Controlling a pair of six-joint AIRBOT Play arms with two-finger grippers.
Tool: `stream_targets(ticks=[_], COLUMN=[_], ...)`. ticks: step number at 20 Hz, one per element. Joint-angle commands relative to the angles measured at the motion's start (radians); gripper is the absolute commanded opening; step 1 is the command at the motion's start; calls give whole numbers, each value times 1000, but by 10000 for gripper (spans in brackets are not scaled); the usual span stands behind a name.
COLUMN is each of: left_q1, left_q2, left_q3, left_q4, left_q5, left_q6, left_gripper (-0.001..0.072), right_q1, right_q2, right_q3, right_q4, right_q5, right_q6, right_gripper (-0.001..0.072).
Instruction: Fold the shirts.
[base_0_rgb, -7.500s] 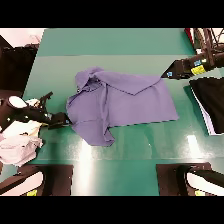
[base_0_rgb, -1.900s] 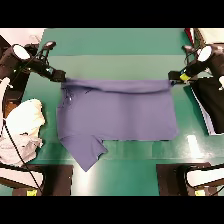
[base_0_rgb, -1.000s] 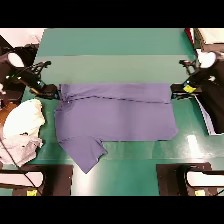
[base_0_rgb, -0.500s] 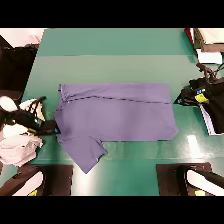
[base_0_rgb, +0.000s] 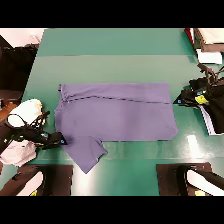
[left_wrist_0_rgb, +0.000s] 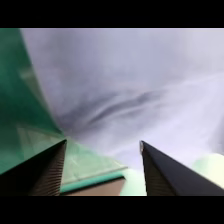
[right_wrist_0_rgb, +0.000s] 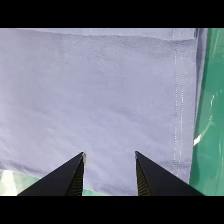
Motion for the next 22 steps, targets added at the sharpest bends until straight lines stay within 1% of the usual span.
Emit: stream_targets(ticks=[1, 2, 3, 4, 5, 6, 7, 8, 11, 13, 15, 20, 22], left_q1=[0, 0, 0, 0, 0, 0, 0, 0, 0, 1, 0, 0, 0], left_q2=[3, 3, 2, 2, 2, 2, 2, 2, 2, 2, 2, 2, 2], left_q3=[-26, -28, -28, -28, -28, -28, -28, -28, -26, -4, 41, 138, 140], left_q4=[-32, -32, -32, -35, -38, -44, -47, -56, -84, -88, -88, -92, -95], left_q5=[27, 42, 58, 72, 81, 89, 96, 98, 87, 51, 23, 18, 23], left_q6=[6, 6, 6, 7, 6, 6, 9, 39, 51, 79, 101, 101, 101], left_gripper=[547, 546, 450, 322, 298, 296, 161, 34, 27, 27, 27, 27, 27], right_q1=[0, 0, 0, 0, 0, 0, 0, 0, -1, -19, -74, -288, -325], right_q2=[1, 1, 1, 1, 1, 1, 1, 1, 2, 22, 71, 178, 187], right_q3=[-1, -1, -1, -1, -1, -1, -1, -1, -2, -50, -155, -423, -496], right_q4=[2, 2, 2, 2, 2, 2, 1, 1, -9, -10, -10, -10, -7], right_q5=[-3, -4, -3, -3, -3, -3, -2, 3, 58, 107, 103, 80, 55], right_q6=[0, 0, 0, 0, 0, 0, 0, 0, -26, -43, -45, -45, -53], right_gripper=[367, 366, 366, 366, 366, 366, 366, 366, 366, 366, 367, 368, 368])
